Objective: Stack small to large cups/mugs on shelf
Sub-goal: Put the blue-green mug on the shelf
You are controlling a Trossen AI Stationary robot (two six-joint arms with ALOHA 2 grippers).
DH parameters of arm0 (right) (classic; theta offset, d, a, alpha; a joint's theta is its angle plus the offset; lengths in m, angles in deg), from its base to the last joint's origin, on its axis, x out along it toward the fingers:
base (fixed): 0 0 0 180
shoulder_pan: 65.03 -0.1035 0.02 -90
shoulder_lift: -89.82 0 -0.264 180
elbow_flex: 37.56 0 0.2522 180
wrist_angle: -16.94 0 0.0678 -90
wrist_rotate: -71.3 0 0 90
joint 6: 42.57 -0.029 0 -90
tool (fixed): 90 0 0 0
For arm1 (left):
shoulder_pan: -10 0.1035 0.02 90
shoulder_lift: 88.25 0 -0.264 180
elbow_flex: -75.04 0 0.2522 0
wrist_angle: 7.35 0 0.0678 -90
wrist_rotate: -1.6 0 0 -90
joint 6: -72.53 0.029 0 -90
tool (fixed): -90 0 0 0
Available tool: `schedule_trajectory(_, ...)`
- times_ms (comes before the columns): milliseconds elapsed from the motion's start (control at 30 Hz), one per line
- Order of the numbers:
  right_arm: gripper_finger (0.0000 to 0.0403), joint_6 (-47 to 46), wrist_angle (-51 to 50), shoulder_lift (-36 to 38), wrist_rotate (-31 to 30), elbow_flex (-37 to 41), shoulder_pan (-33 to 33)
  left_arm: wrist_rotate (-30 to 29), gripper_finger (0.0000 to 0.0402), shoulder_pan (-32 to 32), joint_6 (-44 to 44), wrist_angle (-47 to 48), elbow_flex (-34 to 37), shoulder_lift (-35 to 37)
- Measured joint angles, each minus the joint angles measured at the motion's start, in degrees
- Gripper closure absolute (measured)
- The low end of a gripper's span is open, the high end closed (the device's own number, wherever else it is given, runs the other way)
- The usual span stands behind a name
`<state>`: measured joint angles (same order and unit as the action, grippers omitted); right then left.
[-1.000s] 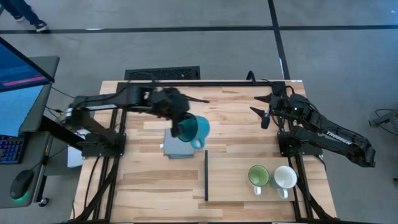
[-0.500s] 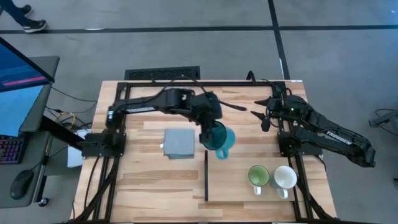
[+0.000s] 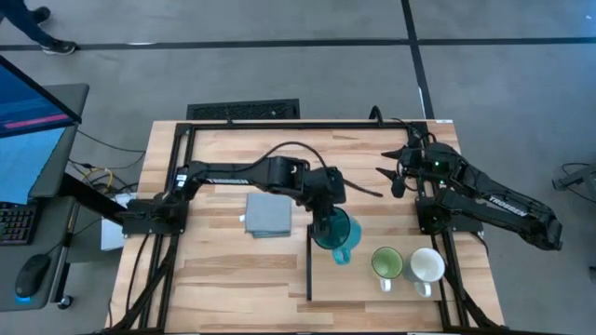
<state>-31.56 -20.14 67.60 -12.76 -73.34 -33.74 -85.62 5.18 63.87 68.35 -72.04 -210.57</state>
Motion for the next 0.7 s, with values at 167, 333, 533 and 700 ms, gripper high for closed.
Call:
schedule_trajectory(167, 0.0132, 0.0, -0.7, 0.0, 0.0, 0.0, 0.0, 0.7, 0.0392, -1.5, -0.8, -2.5, 0.5, -0.7)
schedule_trajectory(333, 0.0132, 0.0, -1.0, 0.1, 0.0, 0.0, 0.0, 1.1, 0.0392, -2.4, -0.8, -3.3, 0.4, -3.4)
schedule_trajectory(533, 0.0132, -0.1, -1.2, 0.1, 0.0, 0.0, 0.0, 2.8, 0.0392, -2.7, -0.8, -3.5, 0.4, -5.2)
schedule_trajectory(700, 0.0132, -0.1, -1.6, 0.1, 0.0, 0.0, 0.0, 5.2, 0.0392, -3.1, 0.6, -5.7, 0.4, -5.5)
